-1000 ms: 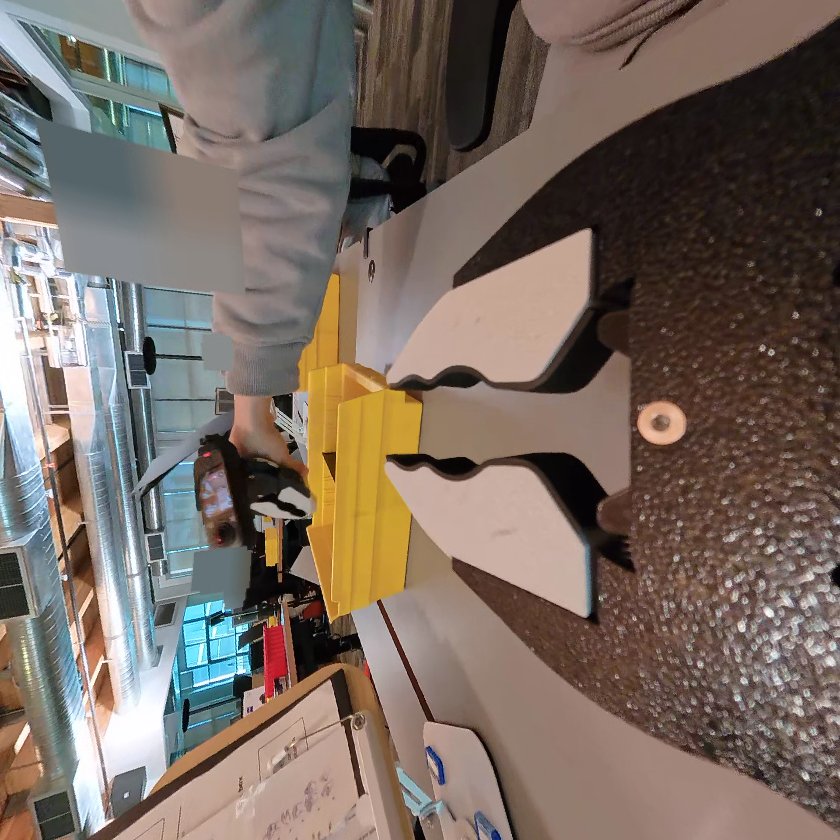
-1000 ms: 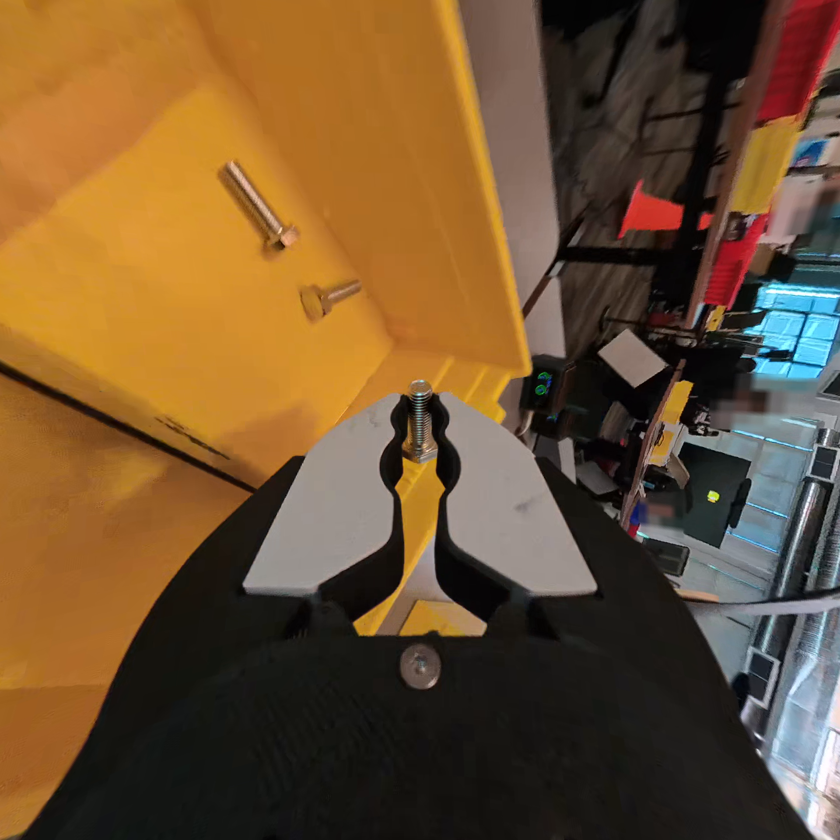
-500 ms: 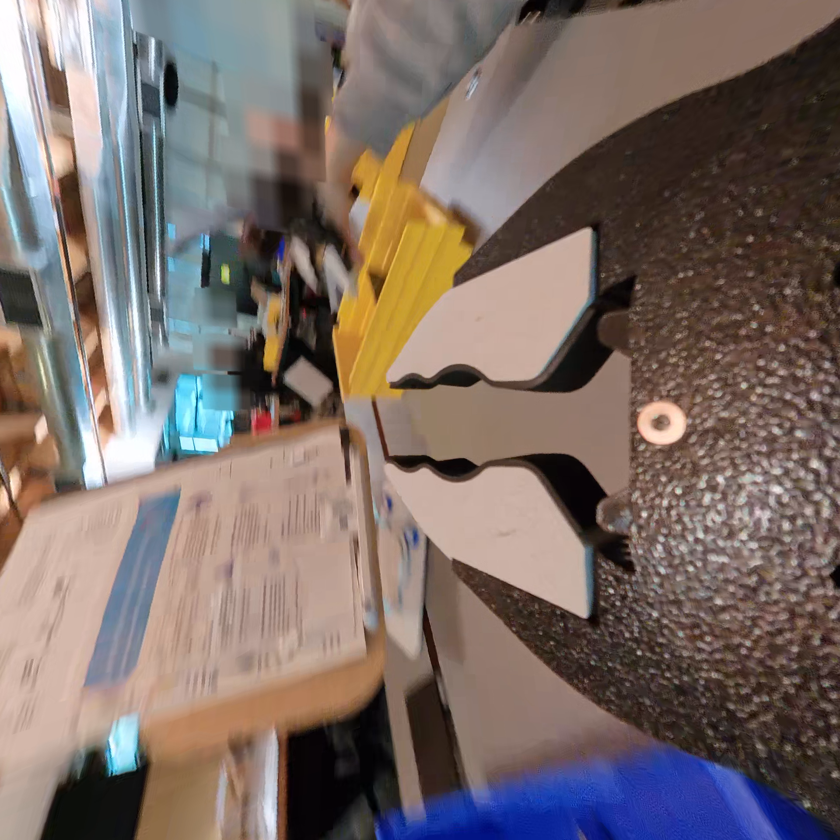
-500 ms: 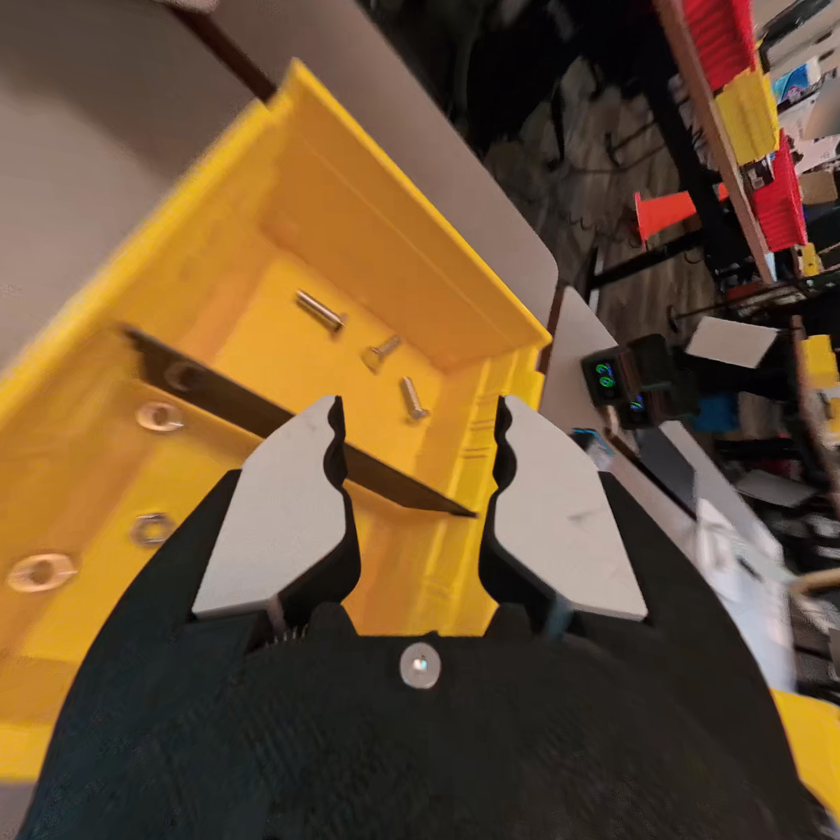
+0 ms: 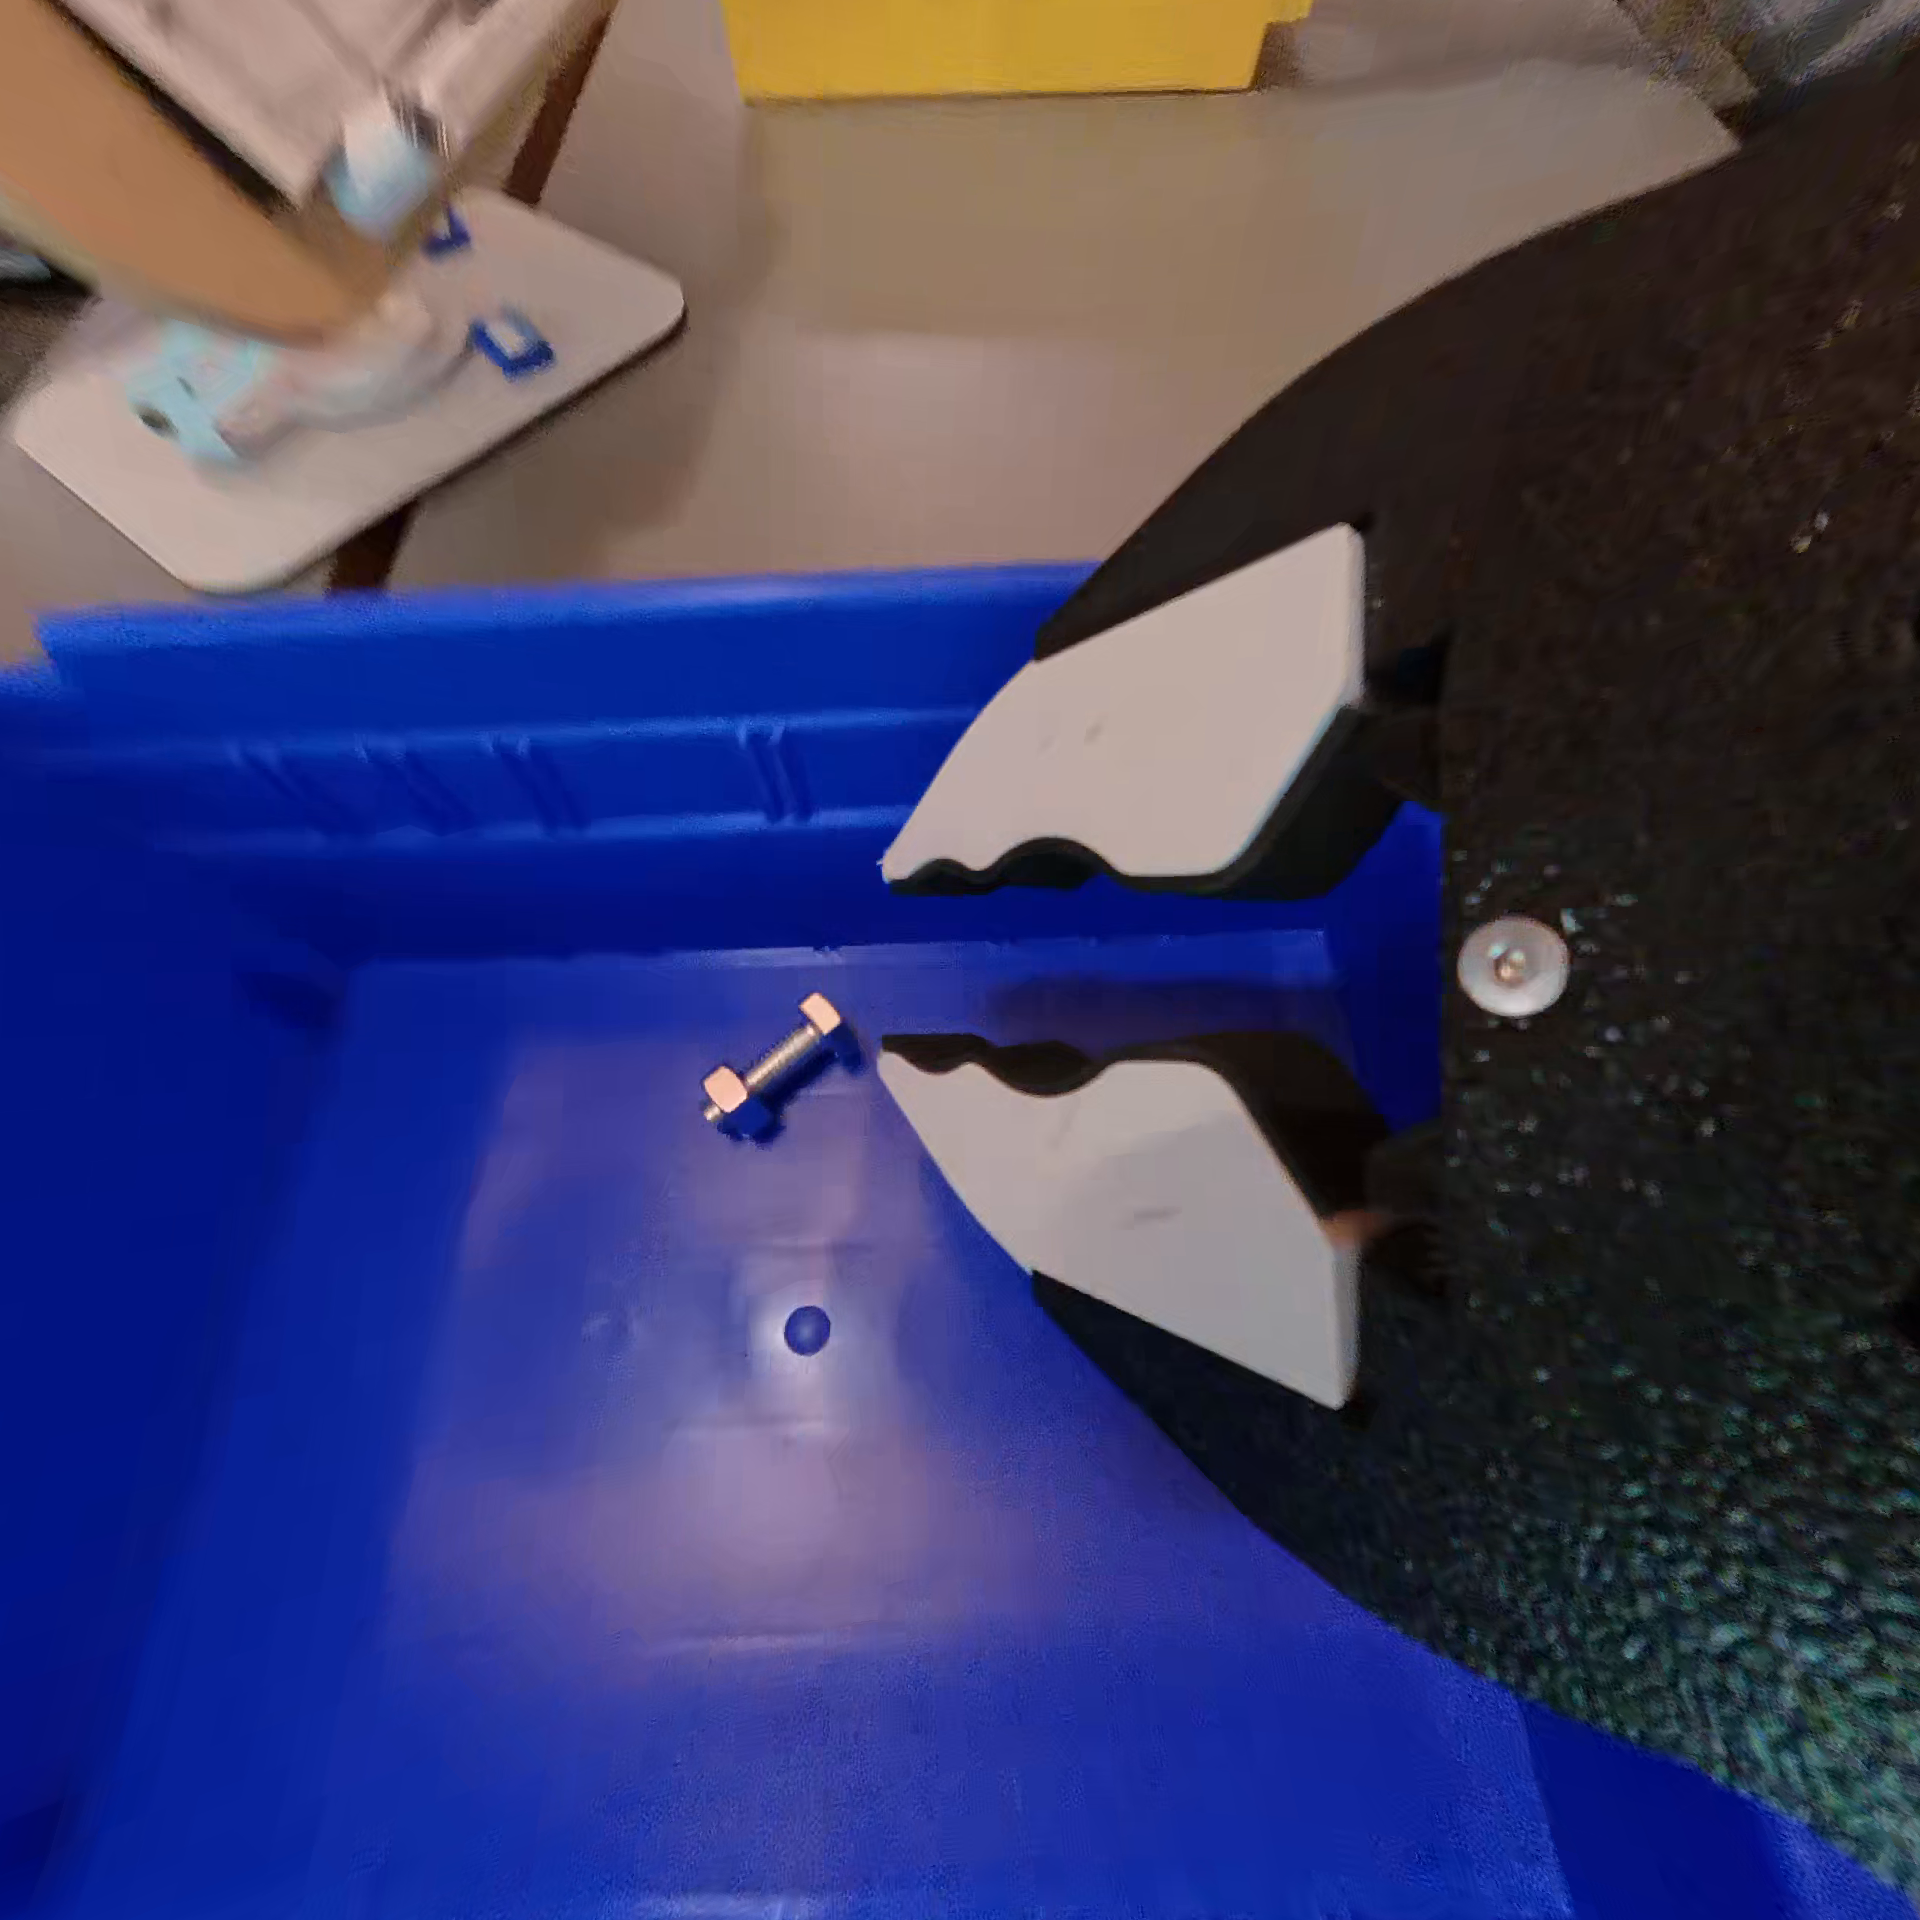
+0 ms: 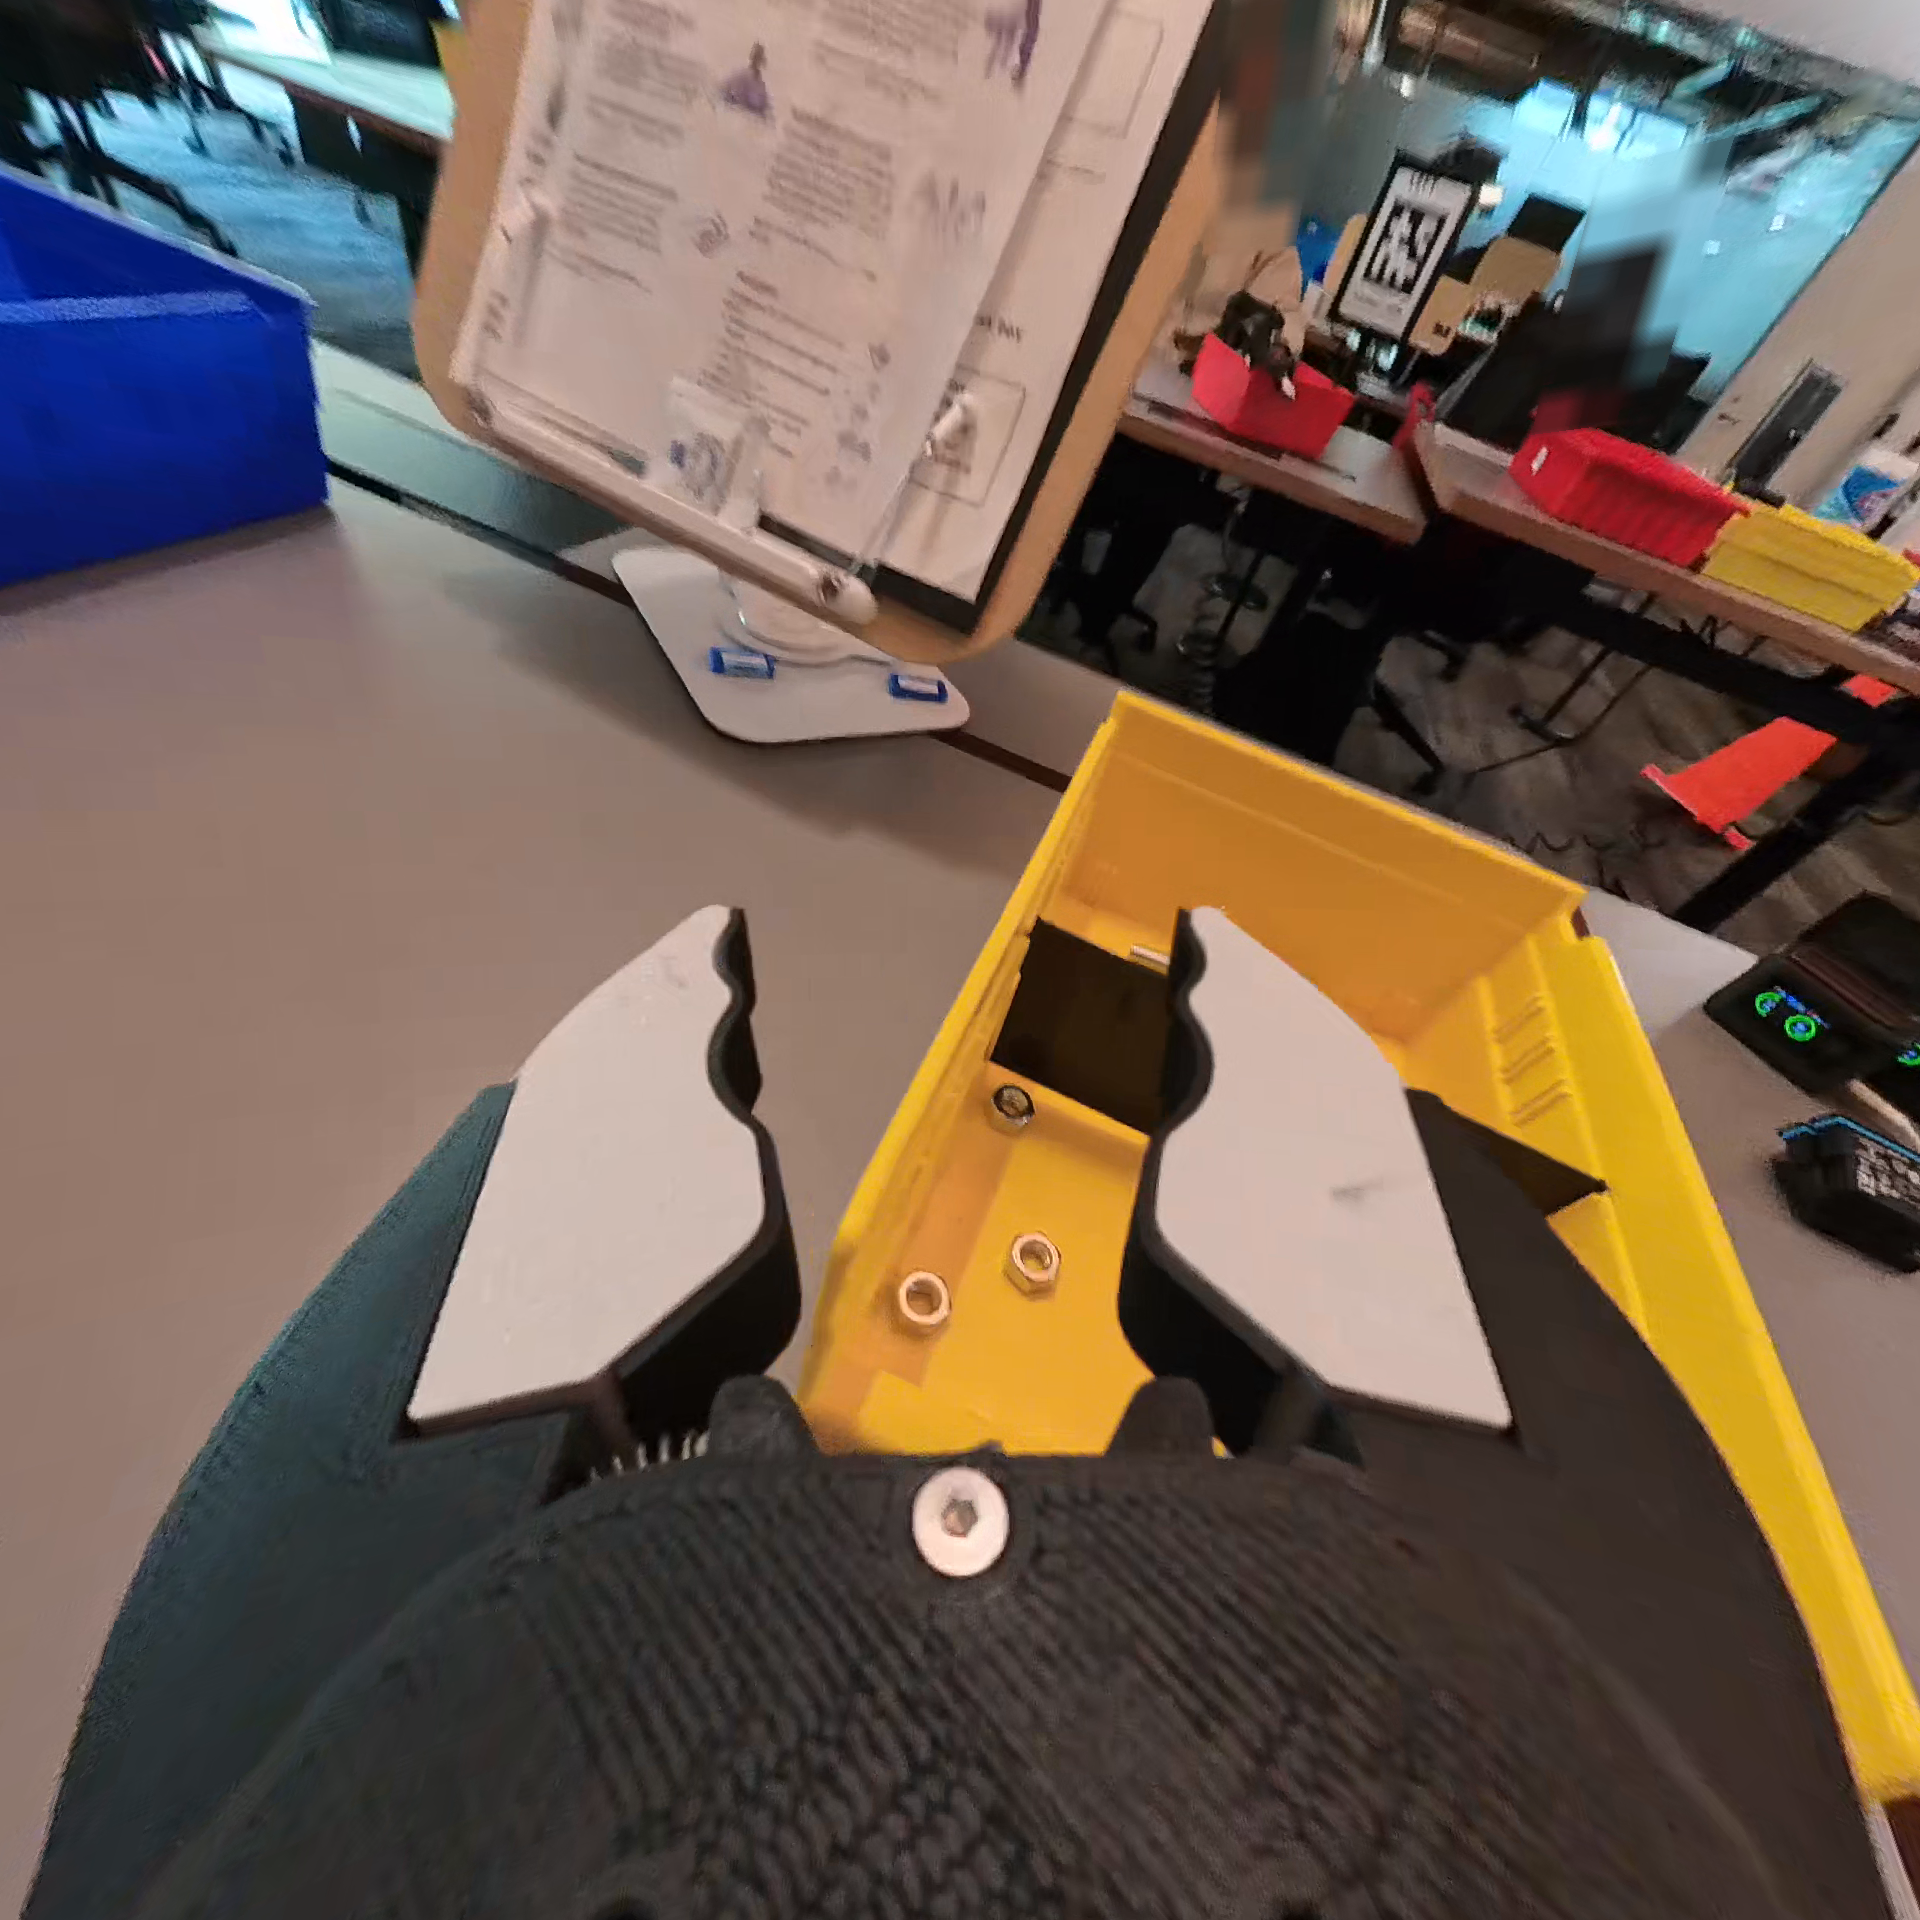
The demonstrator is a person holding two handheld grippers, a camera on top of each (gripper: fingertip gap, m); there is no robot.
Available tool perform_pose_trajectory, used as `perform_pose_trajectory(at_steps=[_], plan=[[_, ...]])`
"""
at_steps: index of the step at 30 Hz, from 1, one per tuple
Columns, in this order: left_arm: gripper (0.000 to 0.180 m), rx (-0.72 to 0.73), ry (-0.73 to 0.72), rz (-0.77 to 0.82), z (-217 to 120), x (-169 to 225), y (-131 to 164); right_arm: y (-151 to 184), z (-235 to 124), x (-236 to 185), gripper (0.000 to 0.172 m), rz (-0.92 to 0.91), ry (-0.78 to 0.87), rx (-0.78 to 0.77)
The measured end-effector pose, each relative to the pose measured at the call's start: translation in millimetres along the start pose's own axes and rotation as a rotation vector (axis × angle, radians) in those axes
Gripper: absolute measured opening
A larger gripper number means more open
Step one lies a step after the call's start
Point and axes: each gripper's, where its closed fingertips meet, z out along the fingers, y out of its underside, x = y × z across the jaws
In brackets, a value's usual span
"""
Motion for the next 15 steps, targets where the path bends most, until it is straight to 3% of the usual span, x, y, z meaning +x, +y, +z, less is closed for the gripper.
perform_pose_trajectory(at_steps=[5, 15], plan=[[0.027, -0.124, -0.124, -0.108, 32, -18, -5, -29, -22, 2, 0.078, -0.009, 0.002, 0.138], [0.024, -0.204, -0.339, -0.271, 50, -26, 1, -29, -31, 9, 0.075, -0.076, 0.019, 0.153]])
